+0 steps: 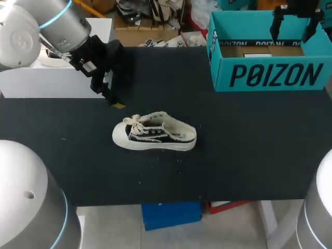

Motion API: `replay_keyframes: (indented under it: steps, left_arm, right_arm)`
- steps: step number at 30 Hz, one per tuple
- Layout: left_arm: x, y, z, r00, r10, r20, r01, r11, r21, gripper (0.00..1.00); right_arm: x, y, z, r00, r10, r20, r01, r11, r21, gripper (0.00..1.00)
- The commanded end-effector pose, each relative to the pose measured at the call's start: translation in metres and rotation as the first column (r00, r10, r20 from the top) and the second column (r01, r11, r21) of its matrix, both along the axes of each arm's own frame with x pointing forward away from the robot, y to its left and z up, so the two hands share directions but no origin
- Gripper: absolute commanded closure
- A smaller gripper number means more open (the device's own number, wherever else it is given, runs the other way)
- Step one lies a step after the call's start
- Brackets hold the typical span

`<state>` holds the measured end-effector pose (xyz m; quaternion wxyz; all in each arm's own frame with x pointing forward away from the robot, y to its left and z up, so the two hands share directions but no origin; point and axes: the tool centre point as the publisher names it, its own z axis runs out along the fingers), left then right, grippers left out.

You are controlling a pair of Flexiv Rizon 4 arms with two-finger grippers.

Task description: Take the shoe out of the shoebox, open the shoe tongue, remove and reinsert the insole, then place the shoe into the shoebox

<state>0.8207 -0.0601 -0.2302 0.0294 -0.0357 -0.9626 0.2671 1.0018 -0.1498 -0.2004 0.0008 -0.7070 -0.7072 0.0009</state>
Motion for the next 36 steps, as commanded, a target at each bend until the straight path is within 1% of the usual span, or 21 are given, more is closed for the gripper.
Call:
replay_keyframes:
  steps: [1, 5, 9, 11, 13, 19, 27, 36]
  left_arm:
    - [-0.033, 0.017, 0.011, 0.998, -0.016, 0.057, 0.021, 0.995, -0.095, 0.00]
    - [-0.046, 0.015, 0.012, 0.996, -0.036, 0.079, 0.044, 0.994, -0.103, 0.00]
    - [-0.056, 0.015, 0.002, 0.996, -0.019, 0.088, 0.028, 0.994, -0.107, 0.00]
    - [-0.057, 0.017, -0.005, 0.996, -0.015, 0.084, 0.025, 0.993, -0.115, 0.00]
    - [-0.056, 0.020, -0.010, 0.997, 0.004, 0.083, 0.007, 0.991, -0.131, 0.00]
    - [-0.049, 0.028, -0.018, 0.995, 0.035, 0.099, -0.022, 0.992, -0.126, 0.00]
    - [-0.030, 0.035, -0.028, 0.995, 0.046, 0.085, -0.034, 0.989, -0.145, 0.00]
    - [-0.010, 0.036, -0.037, 0.995, 0.048, 0.084, -0.035, 0.988, -0.149, 0.00]
  right_arm:
    - [0.000, 0.000, 0.000, 1.000, 0.000, 0.000, 0.000, 1.000, 0.000, 0.00]
    - [0.000, 0.000, 0.000, 1.000, 0.000, 0.000, 0.000, 1.000, 0.000, 0.00]
    - [0.000, 0.000, 0.000, 1.000, 0.000, 0.000, 0.000, 1.000, 0.000, 0.00]
    - [0.000, 0.000, 0.000, 1.000, 0.000, 0.000, 0.000, 1.000, 0.000, 0.00]
    - [0.000, 0.000, 0.000, 1.000, 0.000, 0.000, 0.000, 1.000, 0.000, 0.00]
    - [0.000, 0.000, 0.000, 1.000, 0.000, 0.000, 0.000, 1.000, 0.000, 0.00]
    - [0.000, 0.000, 0.000, 1.000, 0.000, 0.000, 0.000, 1.000, 0.000, 0.00]
    - [0.000, 0.000, 0.000, 1.000, 0.000, 0.000, 0.000, 1.000, 0.000, 0.00]
